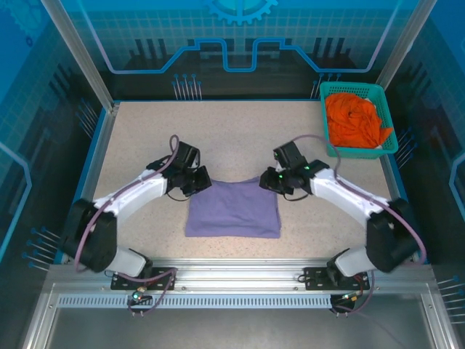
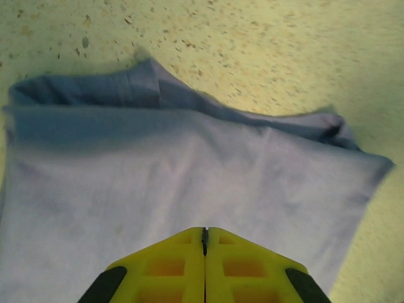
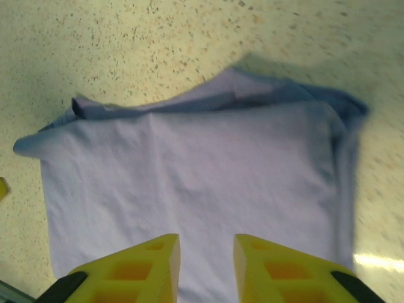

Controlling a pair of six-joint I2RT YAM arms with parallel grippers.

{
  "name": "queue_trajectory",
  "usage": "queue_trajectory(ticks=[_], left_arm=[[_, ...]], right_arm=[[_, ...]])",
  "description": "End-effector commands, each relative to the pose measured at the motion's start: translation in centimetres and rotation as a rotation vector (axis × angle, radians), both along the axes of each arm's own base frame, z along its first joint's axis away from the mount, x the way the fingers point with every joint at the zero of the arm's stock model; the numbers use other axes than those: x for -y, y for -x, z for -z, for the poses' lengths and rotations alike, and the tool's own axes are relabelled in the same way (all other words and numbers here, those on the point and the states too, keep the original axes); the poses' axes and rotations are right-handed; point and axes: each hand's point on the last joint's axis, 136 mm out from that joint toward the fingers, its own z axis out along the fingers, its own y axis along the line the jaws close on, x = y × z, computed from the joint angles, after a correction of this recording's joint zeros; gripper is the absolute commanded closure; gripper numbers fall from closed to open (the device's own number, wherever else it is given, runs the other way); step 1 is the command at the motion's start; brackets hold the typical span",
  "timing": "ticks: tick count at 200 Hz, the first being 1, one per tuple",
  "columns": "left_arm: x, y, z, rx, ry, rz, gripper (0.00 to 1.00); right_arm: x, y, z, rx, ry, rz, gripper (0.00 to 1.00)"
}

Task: Fold and stack the t-shirts

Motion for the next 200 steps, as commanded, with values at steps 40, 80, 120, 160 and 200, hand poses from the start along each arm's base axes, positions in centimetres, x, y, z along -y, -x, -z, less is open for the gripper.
queue_trajectory(ticks=[40, 80, 120, 160, 200], left_arm=[[-2.4, -5.6, 5.5, -0.067, -0.091, -0.065, 0.98], [-4.8, -7.7, 7.0, -0.094, -0.062, -0.145, 0.97], [-6.0, -9.1, 5.3, -0.054, -0.051, -0.171, 0.88], [-6.9, -7.9, -0.4, 0.059, -0.057, -0.18, 0.53], [-6.9, -2.8, -2.9, 0.084, -0.066, -0.16, 0.39]], right_arm=[[1.4, -4.2, 7.3, -0.206, 0.055, 0.029, 0.77], [3.9, -4.9, 8.9, -0.226, 0.031, 0.083, 0.76], [4.7, -5.1, 8.3, -0.198, 0.032, 0.085, 0.74], [4.6, -4.3, 3.8, -0.013, 0.017, 0.067, 0.63], [2.8, 0.5, 2.4, 0.068, -0.029, -0.017, 0.54]])
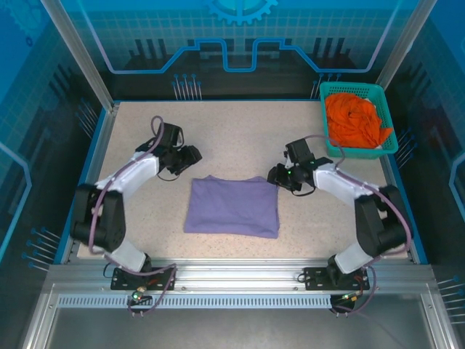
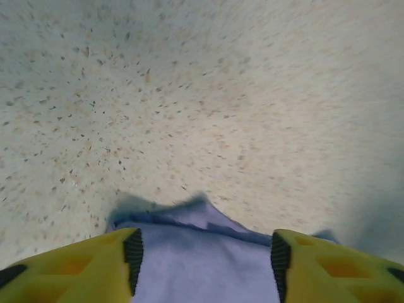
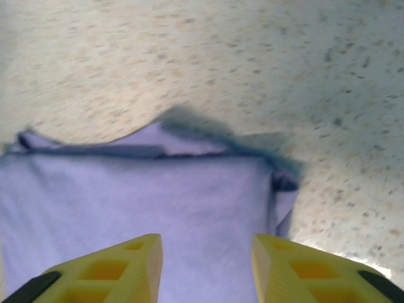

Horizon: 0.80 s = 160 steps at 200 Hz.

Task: Fold and stack the t-shirts

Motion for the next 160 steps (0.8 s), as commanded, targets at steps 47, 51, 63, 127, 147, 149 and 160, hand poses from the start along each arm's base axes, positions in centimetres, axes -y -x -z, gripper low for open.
queue_trajectory(ticks=[47, 51, 63, 127, 147, 149, 160], left_arm=[[8.8, 12.2, 0.2, -0.124, 0.155, 0.312, 0.6], [9.7, 12.7, 0.4, -0.137, 0.183, 0.333, 0.62], [11.8, 14.4, 1.3, -0.184, 0.235, 0.391, 0.67], [19.7, 17.2, 4.5, -0.304, 0.388, 0.53, 0.75], [20.8, 18.3, 5.9, -0.354, 0.342, 0.572, 0.76], [20.7, 18.4, 6.1, -0.357, 0.331, 0.572, 0.76], [19.9, 19.0, 7.7, -0.4, 0.274, 0.558, 0.77]], right_arm=[[-7.2, 10.7, 0.8, -0.022, -0.138, -0.251, 0.6], [-7.5, 11.2, 0.9, -0.03, -0.141, -0.261, 0.61], [-8.4, 12.5, 1.3, -0.051, -0.168, -0.272, 0.64], [-11.2, 14.3, 3.0, -0.11, -0.224, -0.276, 0.78], [-10.9, 14.9, 4.2, -0.174, -0.187, -0.265, 0.83], [-10.8, 15.0, 4.4, -0.181, -0.181, -0.265, 0.83], [-10.4, 15.4, 5.3, -0.21, -0.152, -0.265, 0.84]])
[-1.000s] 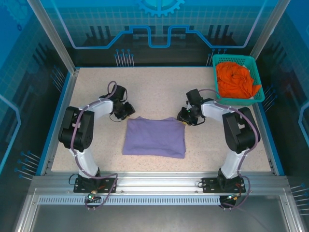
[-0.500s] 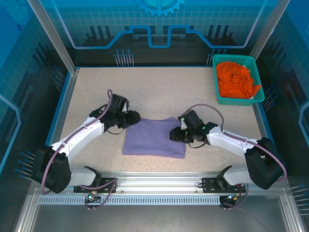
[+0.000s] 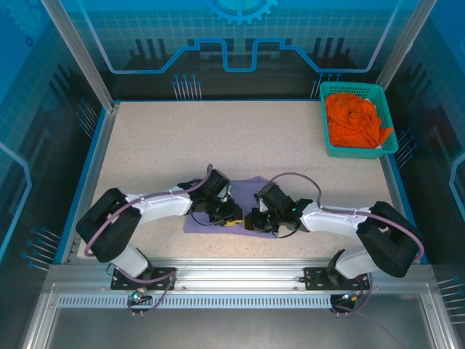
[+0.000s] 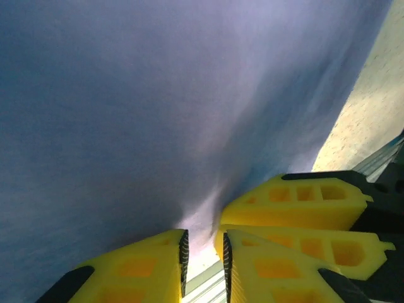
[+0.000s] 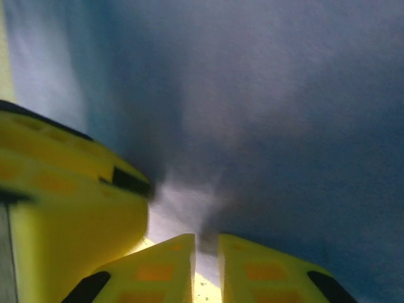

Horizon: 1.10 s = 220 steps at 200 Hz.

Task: Fold and stack the t-shirts

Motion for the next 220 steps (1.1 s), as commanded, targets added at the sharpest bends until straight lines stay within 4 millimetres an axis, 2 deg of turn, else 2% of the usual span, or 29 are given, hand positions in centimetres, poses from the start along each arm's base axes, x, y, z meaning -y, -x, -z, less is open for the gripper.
queue_trajectory(ticks=[1, 21, 55, 84, 105, 135, 152, 167, 185, 220], left_arm=[[0.9, 0.8, 0.6, -0.037, -0.013, 0.035, 0.77], [-1.9, 2.1, 3.2, -0.069, -0.138, 0.02, 0.79], [-7.4, 3.9, 5.3, -0.075, -0.3, -0.034, 0.75], [-11.2, 4.6, 5.6, -0.07, -0.34, -0.118, 0.73], [-14.5, 5.2, 5.8, -0.055, -0.446, -0.156, 0.71], [-18.6, 6.4, 6.6, -0.099, -0.519, -0.25, 0.72], [-20.1, 6.8, 6.8, -0.122, -0.541, -0.309, 0.72], [-20.6, 6.7, 6.6, -0.116, -0.545, -0.352, 0.7], [-21.2, 6.2, 5.9, -0.089, -0.562, -0.395, 0.69], [-22.3, 5.4, 4.1, -0.039, -0.585, -0.482, 0.61]], right_arm=[[-0.1, 0.9, 1.0, -0.063, 0.034, -0.003, 0.84], [1.5, 1.8, 2.6, -0.111, 0.114, -0.002, 0.86], [3.3, 2.5, 3.5, -0.125, 0.197, -0.024, 0.86], [5.1, 2.6, 4.3, -0.15, 0.24, 0.002, 0.86], [6.3, 2.6, 4.6, -0.159, 0.252, 0.015, 0.86], [7.3, 2.6, 4.3, -0.139, 0.243, 0.022, 0.82], [8.0, 2.6, 4.4, -0.134, 0.247, 0.034, 0.78], [8.4, 2.7, 4.3, -0.129, 0.249, 0.04, 0.74], [9.1, 2.7, 4.5, -0.117, 0.28, 0.049, 0.71], [10.0, 2.9, 5.3, -0.15, 0.316, 0.062, 0.71]])
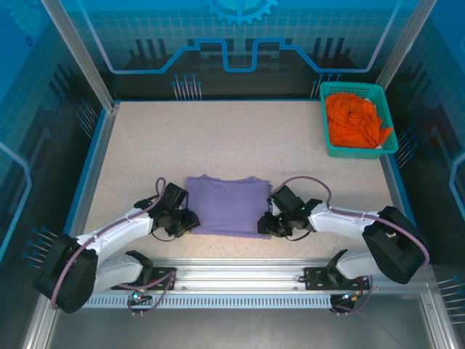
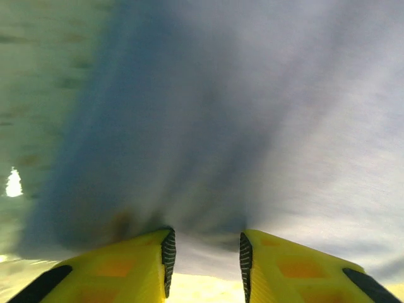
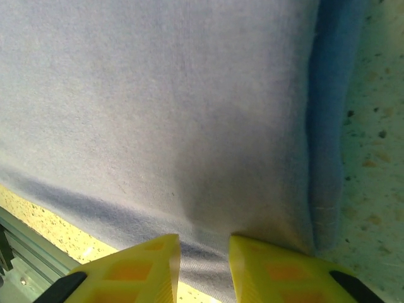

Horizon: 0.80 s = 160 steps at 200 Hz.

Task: Fold and stack the t-shirts

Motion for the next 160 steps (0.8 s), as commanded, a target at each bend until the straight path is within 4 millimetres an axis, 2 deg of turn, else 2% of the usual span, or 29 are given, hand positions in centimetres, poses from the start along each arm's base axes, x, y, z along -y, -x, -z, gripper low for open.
queue_trajectory(ticks=[1, 22, 45, 75, 90, 98, 110, 124, 160], left_arm=[[-5.1, 3.1, 1.2, -0.098, -0.219, -0.103, 0.6], [-6.4, 2.9, 0.4, -0.069, -0.241, -0.165, 0.56], [-5.9, 1.7, -1.0, -0.035, -0.196, -0.168, 0.52], [-4.4, -2.3, -5.6, 0.068, -0.163, -0.096, 0.42], [-3.1, -5.3, -7.7, 0.125, -0.089, -0.059, 0.41], [-2.5, -6.6, -8.1, 0.127, -0.053, -0.044, 0.41], [-1.4, -8.5, -8.3, 0.123, 0.011, 0.0, 0.43], [-1.0, -10.5, -7.9, 0.101, 0.028, 0.022, 0.46], [-0.4, -14.4, -4.8, 0.062, 0.043, 0.032, 0.46]], right_arm=[[4.6, 2.0, 3.3, -0.099, 0.194, 0.047, 0.71], [4.5, 1.9, 3.1, -0.095, 0.18, 0.053, 0.69], [2.7, 1.3, 0.7, -0.036, 0.067, 0.037, 0.59], [1.4, -0.2, -4.5, 0.124, -0.076, 0.051, 0.44], [1.8, -1.0, -6.5, 0.209, -0.103, 0.075, 0.38], [2.1, -1.4, -7.3, 0.252, -0.106, 0.089, 0.35], [2.5, -2.2, -8.2, 0.296, -0.108, 0.105, 0.31], [2.7, -2.9, -8.9, 0.329, -0.113, 0.102, 0.28], [2.0, -5.1, -9.7, 0.426, -0.135, 0.052, 0.27]])
